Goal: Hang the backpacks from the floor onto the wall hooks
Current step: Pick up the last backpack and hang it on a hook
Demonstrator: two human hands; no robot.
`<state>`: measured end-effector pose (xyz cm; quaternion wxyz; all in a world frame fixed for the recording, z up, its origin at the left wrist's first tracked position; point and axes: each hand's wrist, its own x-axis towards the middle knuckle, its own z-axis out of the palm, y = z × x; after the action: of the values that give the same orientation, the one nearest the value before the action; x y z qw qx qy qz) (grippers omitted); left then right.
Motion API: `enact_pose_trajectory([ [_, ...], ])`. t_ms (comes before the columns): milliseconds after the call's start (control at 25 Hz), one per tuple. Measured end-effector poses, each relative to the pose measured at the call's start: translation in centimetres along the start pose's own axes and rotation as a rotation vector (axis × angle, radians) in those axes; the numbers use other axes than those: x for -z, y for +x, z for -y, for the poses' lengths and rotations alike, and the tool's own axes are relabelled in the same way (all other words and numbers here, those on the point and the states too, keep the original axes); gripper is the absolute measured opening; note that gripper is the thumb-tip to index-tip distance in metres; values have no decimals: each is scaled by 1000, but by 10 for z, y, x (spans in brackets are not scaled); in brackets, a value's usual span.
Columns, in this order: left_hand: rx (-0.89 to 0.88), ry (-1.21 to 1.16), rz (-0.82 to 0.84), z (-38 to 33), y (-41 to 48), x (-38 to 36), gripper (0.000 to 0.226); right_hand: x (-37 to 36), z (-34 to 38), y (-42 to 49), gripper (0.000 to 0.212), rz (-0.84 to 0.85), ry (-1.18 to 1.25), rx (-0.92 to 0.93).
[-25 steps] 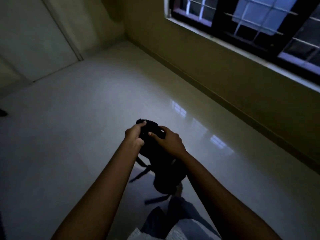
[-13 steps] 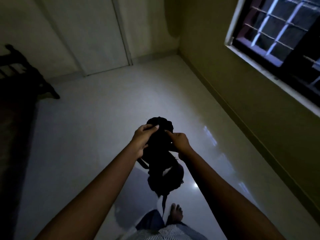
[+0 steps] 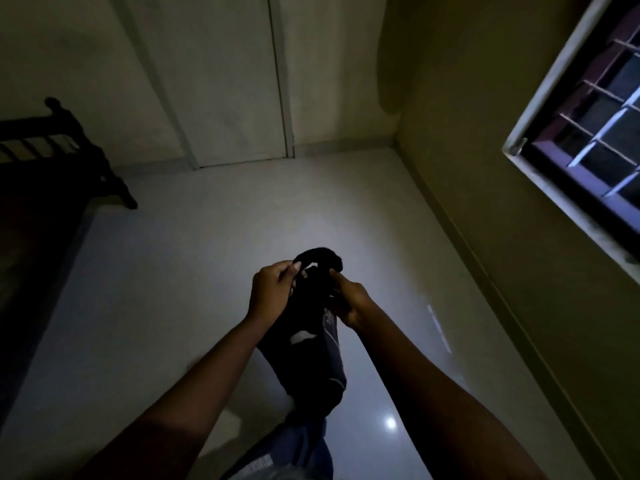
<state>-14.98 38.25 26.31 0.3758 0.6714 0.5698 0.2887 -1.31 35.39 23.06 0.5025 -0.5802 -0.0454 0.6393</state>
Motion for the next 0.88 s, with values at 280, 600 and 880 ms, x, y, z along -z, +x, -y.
enact_pose_trajectory([
  [280,-28,100,358,-19,191,-32,29,-26,109,92,35,-23,14,45],
  [600,-355,194,544,-117,373,-68,28,-25,266,161,37,-150,-465,599],
  [880,-652,192,464,-236,526,-96,37,-32,451,239,25,-102,-779,839],
])
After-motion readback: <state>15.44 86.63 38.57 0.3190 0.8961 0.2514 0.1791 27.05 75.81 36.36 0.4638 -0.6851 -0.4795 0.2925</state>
